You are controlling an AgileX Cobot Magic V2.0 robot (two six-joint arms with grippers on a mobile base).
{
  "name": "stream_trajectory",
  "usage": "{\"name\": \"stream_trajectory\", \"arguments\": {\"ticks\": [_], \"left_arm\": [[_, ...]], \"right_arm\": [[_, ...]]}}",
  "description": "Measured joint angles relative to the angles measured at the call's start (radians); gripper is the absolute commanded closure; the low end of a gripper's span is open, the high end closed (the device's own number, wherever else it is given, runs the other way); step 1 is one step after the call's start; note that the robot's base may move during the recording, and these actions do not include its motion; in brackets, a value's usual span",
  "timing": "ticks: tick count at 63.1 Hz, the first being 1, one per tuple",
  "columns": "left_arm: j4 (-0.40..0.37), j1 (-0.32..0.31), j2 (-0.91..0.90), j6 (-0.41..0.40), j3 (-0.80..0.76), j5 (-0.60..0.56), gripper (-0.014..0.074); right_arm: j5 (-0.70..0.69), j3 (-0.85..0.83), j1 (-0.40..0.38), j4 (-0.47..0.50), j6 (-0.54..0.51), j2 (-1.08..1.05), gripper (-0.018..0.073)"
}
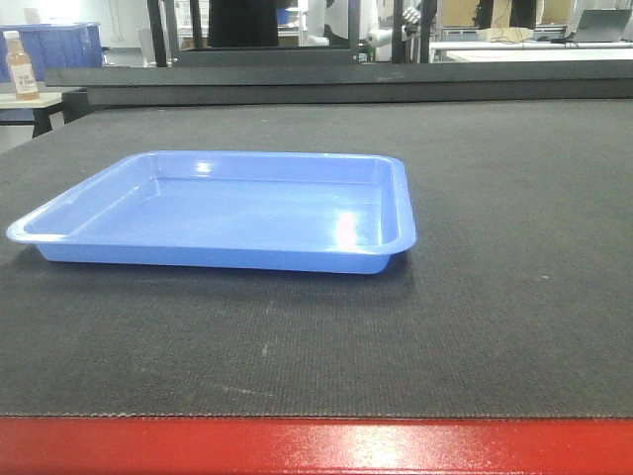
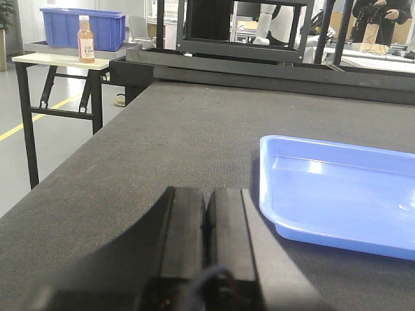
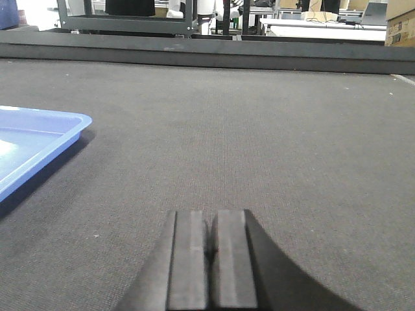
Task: Grab blue tray and place on right shelf
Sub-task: 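Lower both grippers toward the near and far rims of the blue tray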
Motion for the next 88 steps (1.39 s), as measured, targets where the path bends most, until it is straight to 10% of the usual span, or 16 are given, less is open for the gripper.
{"name": "stream_trajectory", "arguments": {"ticks": [57,67,88], "left_arm": [[-0.03,0.0,0.0,0.0,0.0,-0.098,0.0645],[-0.021,0.0,0.018,0.0,-0.202,0.02,0.0615],[0.005,0.0,0.336,0.0,-0.596,0.332,0.017]], "right_arm": [[-0.107,-0.014,0.0,0.006,0.0,0.0,0.0535],[-0.109,-0.208,0.0,0.013,0.0,0.003,0.0527],[-0.043,-0.521,0.002,0.013,0.0,0.334,-0.0043]]}}
